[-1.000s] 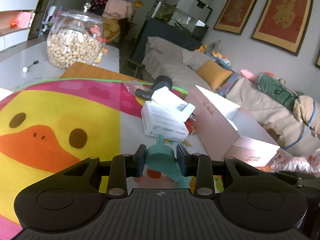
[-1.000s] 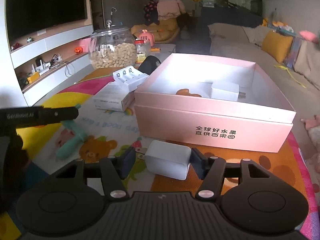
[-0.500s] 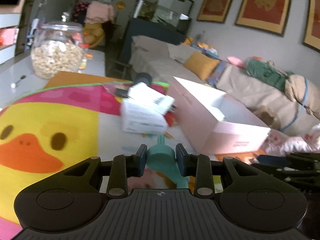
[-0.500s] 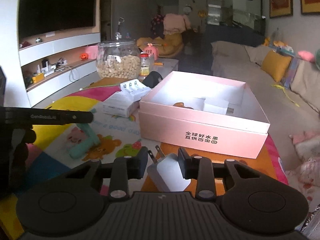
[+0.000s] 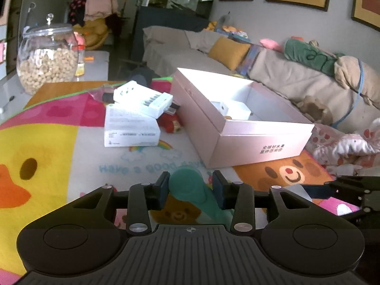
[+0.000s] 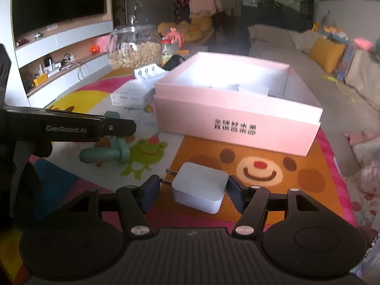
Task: Organize rigid objects
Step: 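Carry the fan and cube charger into the pink box and open both grippers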
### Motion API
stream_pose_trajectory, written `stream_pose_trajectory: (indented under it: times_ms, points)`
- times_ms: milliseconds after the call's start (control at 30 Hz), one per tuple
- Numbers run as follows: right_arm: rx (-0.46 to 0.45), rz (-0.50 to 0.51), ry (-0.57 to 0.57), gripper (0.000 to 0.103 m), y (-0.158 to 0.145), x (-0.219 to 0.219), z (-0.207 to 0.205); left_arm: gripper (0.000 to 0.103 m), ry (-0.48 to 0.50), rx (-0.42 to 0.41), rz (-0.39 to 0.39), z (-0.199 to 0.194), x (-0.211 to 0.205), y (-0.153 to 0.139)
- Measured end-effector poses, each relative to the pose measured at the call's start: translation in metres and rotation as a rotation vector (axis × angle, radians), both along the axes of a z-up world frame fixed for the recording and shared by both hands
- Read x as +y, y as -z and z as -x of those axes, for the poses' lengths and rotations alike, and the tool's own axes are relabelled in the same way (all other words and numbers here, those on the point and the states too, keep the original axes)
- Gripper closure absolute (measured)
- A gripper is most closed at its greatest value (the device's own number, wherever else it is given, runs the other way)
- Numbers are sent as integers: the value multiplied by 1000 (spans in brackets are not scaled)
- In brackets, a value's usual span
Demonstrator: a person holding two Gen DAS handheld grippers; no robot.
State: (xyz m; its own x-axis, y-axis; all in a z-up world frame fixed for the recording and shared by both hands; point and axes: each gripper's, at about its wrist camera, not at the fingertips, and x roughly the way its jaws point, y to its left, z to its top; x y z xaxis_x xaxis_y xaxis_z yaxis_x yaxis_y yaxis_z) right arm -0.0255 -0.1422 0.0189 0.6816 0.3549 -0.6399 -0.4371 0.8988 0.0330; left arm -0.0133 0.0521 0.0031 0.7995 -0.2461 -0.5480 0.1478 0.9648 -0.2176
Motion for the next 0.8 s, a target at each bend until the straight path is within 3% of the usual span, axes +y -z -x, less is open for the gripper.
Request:
stream_pose_trajectory:
  times_ms: [300,567,800]
  points:
    - [-11,-56,27,42,-4,-11,2,67,53,-111,-101,22,-18,-10]
    - [-117,-54,43,42,-28,-29,22,69,105,-127,-68,41,-18,-22]
    - [-253,-84,97,42,-62,-51,29,69,164,-250,-36,40,-27,-66]
